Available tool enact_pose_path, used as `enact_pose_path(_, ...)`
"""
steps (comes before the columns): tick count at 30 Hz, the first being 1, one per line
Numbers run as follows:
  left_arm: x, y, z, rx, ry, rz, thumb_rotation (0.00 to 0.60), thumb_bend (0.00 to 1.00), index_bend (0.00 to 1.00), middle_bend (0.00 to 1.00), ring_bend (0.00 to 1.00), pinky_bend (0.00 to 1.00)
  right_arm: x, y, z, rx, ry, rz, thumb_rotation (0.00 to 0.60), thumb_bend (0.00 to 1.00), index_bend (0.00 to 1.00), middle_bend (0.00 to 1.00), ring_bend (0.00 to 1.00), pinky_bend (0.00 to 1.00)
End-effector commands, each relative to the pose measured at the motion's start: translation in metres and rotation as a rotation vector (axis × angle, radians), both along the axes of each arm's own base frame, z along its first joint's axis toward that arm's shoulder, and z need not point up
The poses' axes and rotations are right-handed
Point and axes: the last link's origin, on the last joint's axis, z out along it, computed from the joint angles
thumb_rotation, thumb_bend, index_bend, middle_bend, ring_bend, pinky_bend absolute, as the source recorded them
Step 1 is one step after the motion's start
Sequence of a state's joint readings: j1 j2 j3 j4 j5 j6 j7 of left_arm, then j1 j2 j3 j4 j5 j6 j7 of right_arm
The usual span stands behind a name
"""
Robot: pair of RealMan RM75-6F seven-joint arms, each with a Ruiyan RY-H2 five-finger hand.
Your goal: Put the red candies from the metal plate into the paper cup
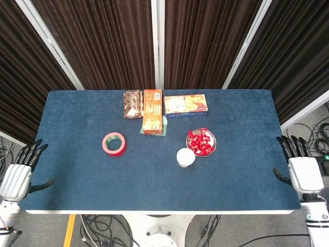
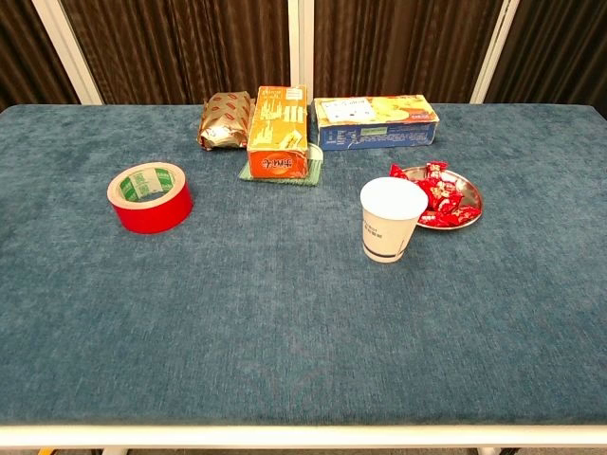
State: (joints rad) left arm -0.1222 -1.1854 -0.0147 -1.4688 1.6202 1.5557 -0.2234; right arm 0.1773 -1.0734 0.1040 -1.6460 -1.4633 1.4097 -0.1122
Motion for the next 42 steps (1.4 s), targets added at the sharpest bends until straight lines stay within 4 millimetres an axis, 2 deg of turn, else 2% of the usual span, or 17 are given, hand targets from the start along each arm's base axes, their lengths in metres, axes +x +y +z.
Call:
enact_pose_path(1, -0.001, 0.000, 0.000, -0.005, -0.003, 0.001, 0.600, 0.12, 0.13, 0.10, 0.03, 0.10, 0.007, -0.012, -0.002, -0.002, -0.015, 0.018, 0.600, 0.16, 0.07, 0.14, 0.07, 0.11)
enact_pose_path(4, -0.002, 0.000, 0.000, -0.004, -0.011, -0.003, 0.600, 0.12, 0.13, 0.10, 0.03, 0.10, 0.019, -0.031, -0.005, -0.024, -0.026, 0.066, 0.600, 0.17, 0.10, 0.19, 0.25, 0.39)
enact_pose_path(6, -0.001, -0.001, 0.000, -0.004, -0.020, -0.010, 0.600, 0.12, 0.13, 0.10, 0.03, 0.10, 0.030, -0.047, -0.012, -0.013, -0.035, 0.095, 0.600, 0.20, 0.14, 0.23, 0.46, 0.65)
enact_pose_path(8, 0.001, -0.002, 0.000, -0.005, -0.023, -0.022, 0.600, 0.12, 0.13, 0.10, 0.03, 0.10, 0.039, -0.064, -0.023, 0.053, -0.034, 0.091, 0.600, 0.22, 0.18, 0.25, 0.59, 0.78)
enact_pose_path(10, 0.002, -0.004, 0.001, -0.004, -0.025, -0.031, 0.600, 0.12, 0.13, 0.10, 0.03, 0.10, 0.046, -0.080, -0.031, 0.110, -0.003, 0.073, 0.600, 0.23, 0.19, 0.26, 0.68, 0.85)
enact_pose_path(12, 0.002, -0.005, 0.001, -0.003, -0.030, -0.037, 0.600, 0.12, 0.13, 0.10, 0.03, 0.10, 0.053, -0.098, -0.042, 0.163, 0.064, 0.051, 0.600, 0.23, 0.19, 0.26, 0.71, 0.86)
enact_pose_path(16, 0.000, -0.009, 0.004, -0.002, -0.036, -0.036, 0.600, 0.12, 0.13, 0.10, 0.03, 0.10, 0.066, -0.120, -0.070, 0.235, 0.171, 0.040, 0.600, 0.23, 0.20, 0.26, 0.73, 0.86)
enact_pose_path(22, -0.004, -0.010, 0.006, -0.003, -0.041, -0.039, 0.600, 0.12, 0.13, 0.10, 0.03, 0.10, 0.078, -0.134, -0.110, 0.307, 0.238, 0.032, 0.600, 0.23, 0.19, 0.24, 0.73, 0.86)
enact_pose_path(29, -0.007, -0.008, 0.005, -0.012, -0.052, -0.045, 0.600, 0.12, 0.13, 0.10, 0.03, 0.10, 0.094, -0.139, -0.151, 0.373, 0.243, 0.046, 0.600, 0.23, 0.18, 0.24, 0.75, 0.86)
enact_pose_path(33, -0.010, -0.008, 0.005, -0.015, -0.056, -0.040, 0.600, 0.12, 0.13, 0.10, 0.03, 0.10, 0.098, -0.144, -0.167, 0.404, 0.231, 0.028, 0.600, 0.26, 0.17, 0.24, 0.76, 0.86)
enact_pose_path(42, -0.016, -0.009, 0.008, -0.011, -0.054, -0.026, 0.600, 0.12, 0.13, 0.10, 0.03, 0.10, 0.106, -0.155, -0.186, 0.414, 0.253, 0.016, 0.600, 0.30, 0.17, 0.24, 0.76, 0.86)
